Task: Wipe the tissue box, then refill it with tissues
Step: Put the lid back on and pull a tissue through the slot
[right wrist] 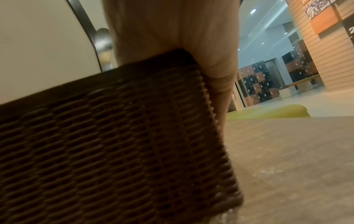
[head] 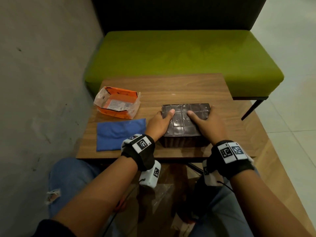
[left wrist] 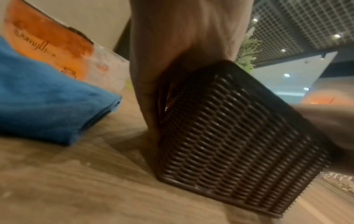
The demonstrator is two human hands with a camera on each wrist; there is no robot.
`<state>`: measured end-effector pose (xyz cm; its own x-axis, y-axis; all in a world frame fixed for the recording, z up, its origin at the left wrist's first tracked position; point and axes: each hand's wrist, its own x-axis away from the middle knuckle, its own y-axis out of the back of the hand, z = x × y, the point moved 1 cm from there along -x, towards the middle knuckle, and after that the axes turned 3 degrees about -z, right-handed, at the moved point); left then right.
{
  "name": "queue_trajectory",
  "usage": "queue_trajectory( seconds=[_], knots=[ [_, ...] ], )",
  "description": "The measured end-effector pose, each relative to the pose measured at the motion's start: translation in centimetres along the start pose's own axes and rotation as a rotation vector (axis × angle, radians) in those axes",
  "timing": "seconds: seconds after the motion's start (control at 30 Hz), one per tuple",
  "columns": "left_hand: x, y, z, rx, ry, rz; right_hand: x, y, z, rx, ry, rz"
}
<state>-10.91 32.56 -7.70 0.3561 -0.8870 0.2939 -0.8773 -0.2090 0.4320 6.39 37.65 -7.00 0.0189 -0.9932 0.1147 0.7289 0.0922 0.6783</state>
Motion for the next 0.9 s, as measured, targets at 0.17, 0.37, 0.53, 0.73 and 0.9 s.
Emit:
queue_trajectory(
  seconds=[0.17,0.37,0.53,0.73,0.9],
  knots=[
    [0.4,1.0,-1.5,-0.162,0.098,0.091,-0.1,0.9,0.5,-0.055,-0.098,0.098],
    [1.9,4.7,-4.2,0.141,-0.097,0.061,0.9,3.1,3.1,-0.341,-0.087,0.096],
    [3.0,5.8,-3.3,0.174,-0.353,0.086,0.3,3.4,2.0,-0.688,-0.11,0.107],
    [3.4,4.7,-0.7,0.045,-0.374,0.01,0.9,1.3,-1.0,-0.401,0.1,0.096],
    [4.0,4.2,1.8,0.085,-0.369,0.094,2.5,0.9,-1.9,-0.193,0.221,0.051]
  ],
)
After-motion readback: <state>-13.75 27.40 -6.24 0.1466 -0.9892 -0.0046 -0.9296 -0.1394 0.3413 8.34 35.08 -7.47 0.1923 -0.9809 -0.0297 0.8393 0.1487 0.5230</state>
